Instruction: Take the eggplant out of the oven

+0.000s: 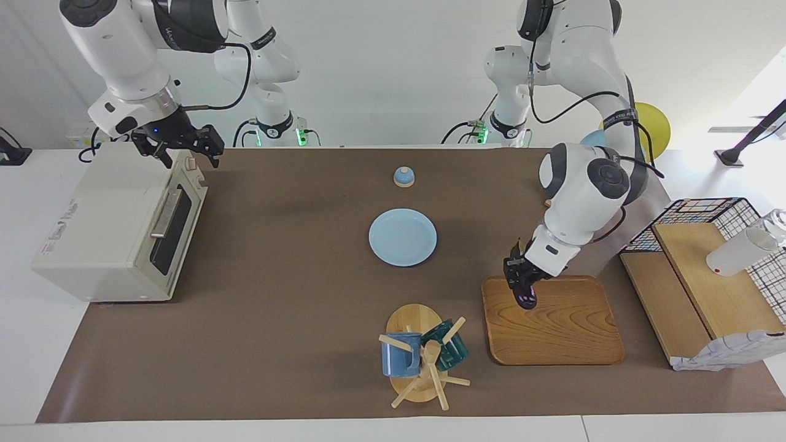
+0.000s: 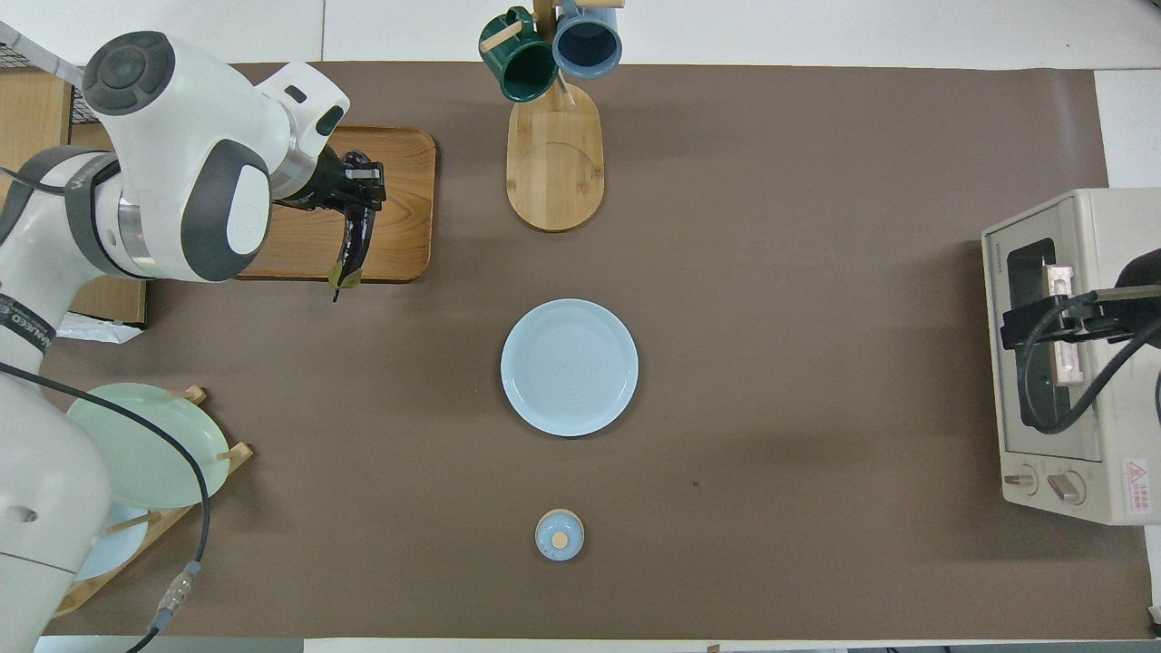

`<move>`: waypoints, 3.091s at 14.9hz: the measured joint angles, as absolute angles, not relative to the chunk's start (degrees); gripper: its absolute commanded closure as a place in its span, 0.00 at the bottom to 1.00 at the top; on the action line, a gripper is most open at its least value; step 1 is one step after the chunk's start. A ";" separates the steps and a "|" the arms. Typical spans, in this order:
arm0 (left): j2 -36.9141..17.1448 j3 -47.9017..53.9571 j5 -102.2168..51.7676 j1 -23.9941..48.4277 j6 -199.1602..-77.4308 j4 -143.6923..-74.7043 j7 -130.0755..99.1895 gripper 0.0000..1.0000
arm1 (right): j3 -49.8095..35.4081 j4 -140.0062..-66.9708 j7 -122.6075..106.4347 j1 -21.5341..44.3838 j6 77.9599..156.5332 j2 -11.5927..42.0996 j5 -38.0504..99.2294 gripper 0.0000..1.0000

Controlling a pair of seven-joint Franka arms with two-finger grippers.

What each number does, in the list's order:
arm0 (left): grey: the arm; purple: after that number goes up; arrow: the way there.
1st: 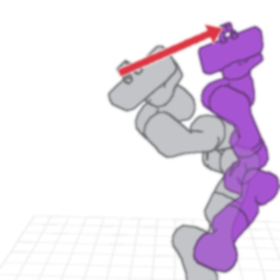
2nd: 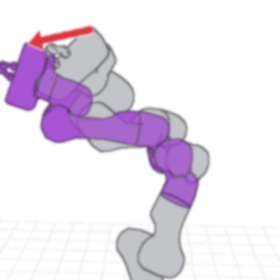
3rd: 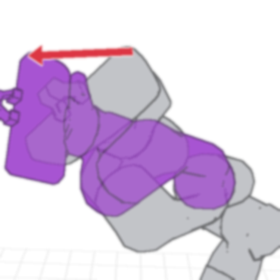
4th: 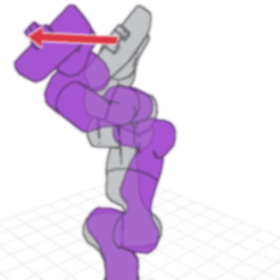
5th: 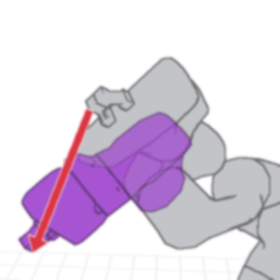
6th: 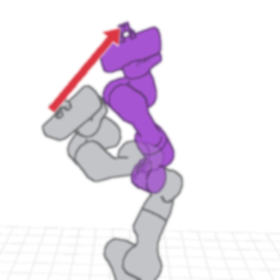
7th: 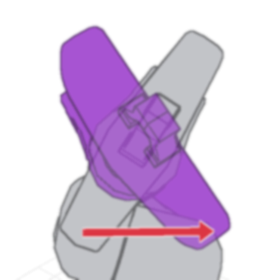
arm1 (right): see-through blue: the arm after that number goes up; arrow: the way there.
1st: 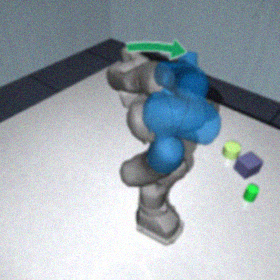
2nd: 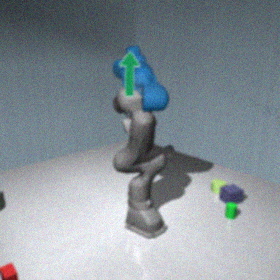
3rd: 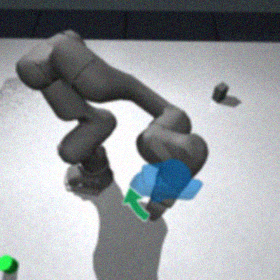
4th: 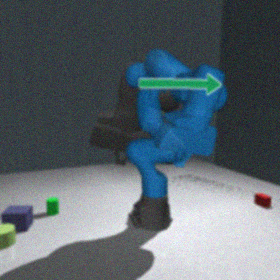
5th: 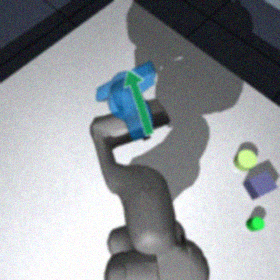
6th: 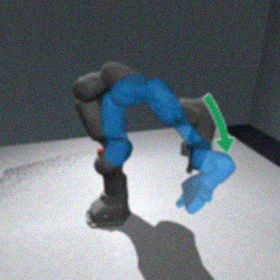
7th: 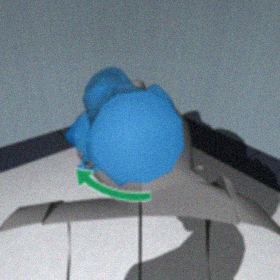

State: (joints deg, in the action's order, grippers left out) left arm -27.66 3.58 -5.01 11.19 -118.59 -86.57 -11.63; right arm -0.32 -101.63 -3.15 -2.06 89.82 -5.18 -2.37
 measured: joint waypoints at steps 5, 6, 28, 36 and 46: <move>-32.99 3.54 -2.43 8.47 -123.28 -84.42 -6.34 1.00 | -0.35 -96.94 -3.15 -2.06 86.81 -1.62 -2.37 0.00; -33.50 3.54 -1.83 7.97 -124.21 -84.36 -6.24 1.00 | -0.34 -96.55 -3.15 -2.07 86.79 -1.53 -2.37 0.00; -31.01 3.55 -1.25 6.33 -123.63 -82.86 -7.93 0.00 | 2.42 -94.88 -3.15 -0.36 86.49 -1.70 -2.37 0.00; -16.77 3.28 -1.25 6.25 -101.27 -82.67 -9.27 0.00 | 2.45 -94.86 -3.15 0.35 86.38 -1.87 -2.30 0.00; -0.87 3.47 -1.24 6.28 -84.36 -89.37 -10.44 0.00 | 2.60 -94.86 -3.15 0.19 86.35 -1.90 -2.30 0.00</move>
